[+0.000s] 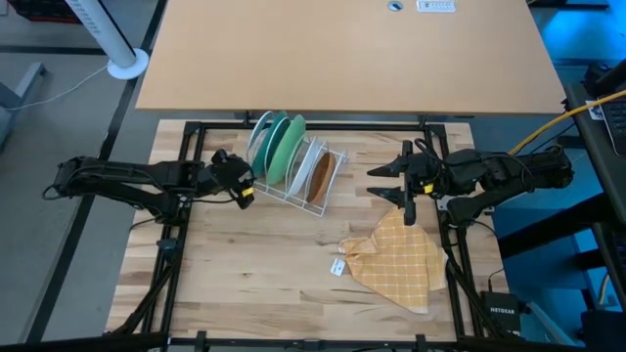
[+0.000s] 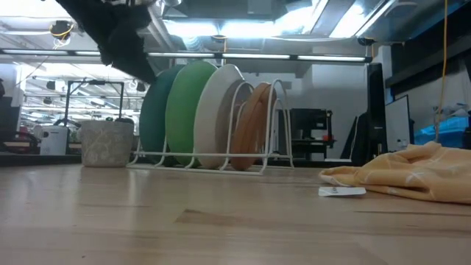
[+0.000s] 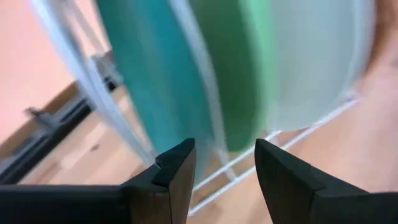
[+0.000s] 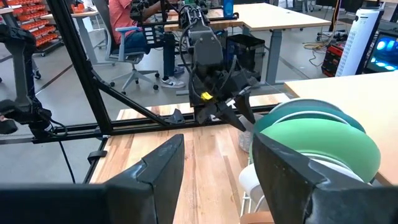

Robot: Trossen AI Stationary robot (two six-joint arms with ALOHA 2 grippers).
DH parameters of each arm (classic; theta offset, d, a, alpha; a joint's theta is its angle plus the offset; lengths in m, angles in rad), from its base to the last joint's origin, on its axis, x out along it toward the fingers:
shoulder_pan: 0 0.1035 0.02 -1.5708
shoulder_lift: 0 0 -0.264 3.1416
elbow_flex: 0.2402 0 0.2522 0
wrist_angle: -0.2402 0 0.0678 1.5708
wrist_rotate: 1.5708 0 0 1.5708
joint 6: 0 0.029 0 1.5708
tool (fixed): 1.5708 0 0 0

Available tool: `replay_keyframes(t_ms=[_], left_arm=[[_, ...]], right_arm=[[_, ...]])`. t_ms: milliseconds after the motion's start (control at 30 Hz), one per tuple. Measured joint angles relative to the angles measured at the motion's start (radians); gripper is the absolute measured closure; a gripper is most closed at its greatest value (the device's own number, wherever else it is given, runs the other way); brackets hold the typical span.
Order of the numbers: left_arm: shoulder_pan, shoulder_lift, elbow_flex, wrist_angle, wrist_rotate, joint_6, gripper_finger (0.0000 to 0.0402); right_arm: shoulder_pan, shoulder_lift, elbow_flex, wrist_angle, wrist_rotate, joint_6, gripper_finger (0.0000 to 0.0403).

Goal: Sort dishes
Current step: Return to Home Position

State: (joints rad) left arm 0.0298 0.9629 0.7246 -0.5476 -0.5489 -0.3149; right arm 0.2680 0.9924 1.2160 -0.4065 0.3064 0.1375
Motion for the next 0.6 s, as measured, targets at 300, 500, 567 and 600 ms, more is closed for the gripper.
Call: replay_keyframes(t_ms=[300, 500, 567, 600], left_arm=[[-0.060, -0.108, 0.140, -0.202, 0.117, -0.062, 0.0249], [-0.093, -0.259, 0.149, -0.272, 0.120, 0.039, 0.0249], [-0.105, -0.317, 0.135, -0.268, 0.119, 0.077, 0.0249], [-0.109, -0.348, 0.124, -0.261, 0.118, 0.095, 0.0249]], right_arm=[[0.000, 0.000, 0.000, 0.000, 0.000, 0.000, 0.0208], [0.000, 0.000, 0.000, 0.000, 0.000, 0.000, 0.0208], [0.000, 0.000, 0.000, 0.000, 0.000, 0.000, 0.0208], [0.000, 0.000, 0.000, 0.000, 0.000, 0.000, 0.0208]])
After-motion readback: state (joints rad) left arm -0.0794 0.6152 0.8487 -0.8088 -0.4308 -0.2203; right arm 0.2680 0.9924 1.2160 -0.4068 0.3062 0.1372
